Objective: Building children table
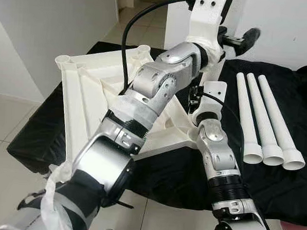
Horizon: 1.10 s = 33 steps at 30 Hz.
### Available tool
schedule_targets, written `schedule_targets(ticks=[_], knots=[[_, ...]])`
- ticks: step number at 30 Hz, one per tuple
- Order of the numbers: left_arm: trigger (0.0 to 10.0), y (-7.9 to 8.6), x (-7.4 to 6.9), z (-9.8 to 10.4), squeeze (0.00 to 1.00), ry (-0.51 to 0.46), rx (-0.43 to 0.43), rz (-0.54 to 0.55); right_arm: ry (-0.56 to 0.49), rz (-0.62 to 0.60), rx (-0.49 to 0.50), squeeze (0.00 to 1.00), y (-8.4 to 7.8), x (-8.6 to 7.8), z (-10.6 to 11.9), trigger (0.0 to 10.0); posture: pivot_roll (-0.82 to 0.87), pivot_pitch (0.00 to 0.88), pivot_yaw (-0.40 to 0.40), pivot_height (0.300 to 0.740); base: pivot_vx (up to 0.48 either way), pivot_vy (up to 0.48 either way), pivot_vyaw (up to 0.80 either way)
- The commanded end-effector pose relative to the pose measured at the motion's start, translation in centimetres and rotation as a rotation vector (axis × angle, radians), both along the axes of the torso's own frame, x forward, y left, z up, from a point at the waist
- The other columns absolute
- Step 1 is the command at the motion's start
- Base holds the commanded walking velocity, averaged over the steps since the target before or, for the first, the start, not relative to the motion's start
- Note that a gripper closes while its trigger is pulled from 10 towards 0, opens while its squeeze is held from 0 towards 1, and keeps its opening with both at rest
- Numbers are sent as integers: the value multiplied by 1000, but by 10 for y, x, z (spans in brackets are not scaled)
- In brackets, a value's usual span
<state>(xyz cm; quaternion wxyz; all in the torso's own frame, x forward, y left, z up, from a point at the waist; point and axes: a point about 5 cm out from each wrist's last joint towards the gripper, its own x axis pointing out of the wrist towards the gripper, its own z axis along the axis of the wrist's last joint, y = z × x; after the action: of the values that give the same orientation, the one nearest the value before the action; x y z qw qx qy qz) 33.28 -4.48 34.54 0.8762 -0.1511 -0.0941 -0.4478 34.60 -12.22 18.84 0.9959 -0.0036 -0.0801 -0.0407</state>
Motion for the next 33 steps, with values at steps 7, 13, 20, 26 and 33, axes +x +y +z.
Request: schedule_targets(ticks=[7,13,20,26,33], knots=[[10000,19,-13,11,0,-21,-197,-213,19,-33,131,0,-6,0,0,10000,-75,0,50,740,0,0,0],[10000,49,-4,-9,0,38,-275,-92,8,-32,140,0,-10,-2,-1,10000,-63,0,49,740,0,0,0],[10000,74,1,-34,0,68,-234,41,-18,-13,116,0,-12,-6,-2,10000,-57,0,46,740,0,0,0],[10000,86,-4,-55,0,60,-165,118,-35,-3,111,0,-20,-11,-4,10000,-46,0,27,740,0,0,0],[10000,91,-7,-73,0,77,-112,172,-29,47,97,0,-22,-18,-9,10000,-41,0,23,740,0,0,0]])
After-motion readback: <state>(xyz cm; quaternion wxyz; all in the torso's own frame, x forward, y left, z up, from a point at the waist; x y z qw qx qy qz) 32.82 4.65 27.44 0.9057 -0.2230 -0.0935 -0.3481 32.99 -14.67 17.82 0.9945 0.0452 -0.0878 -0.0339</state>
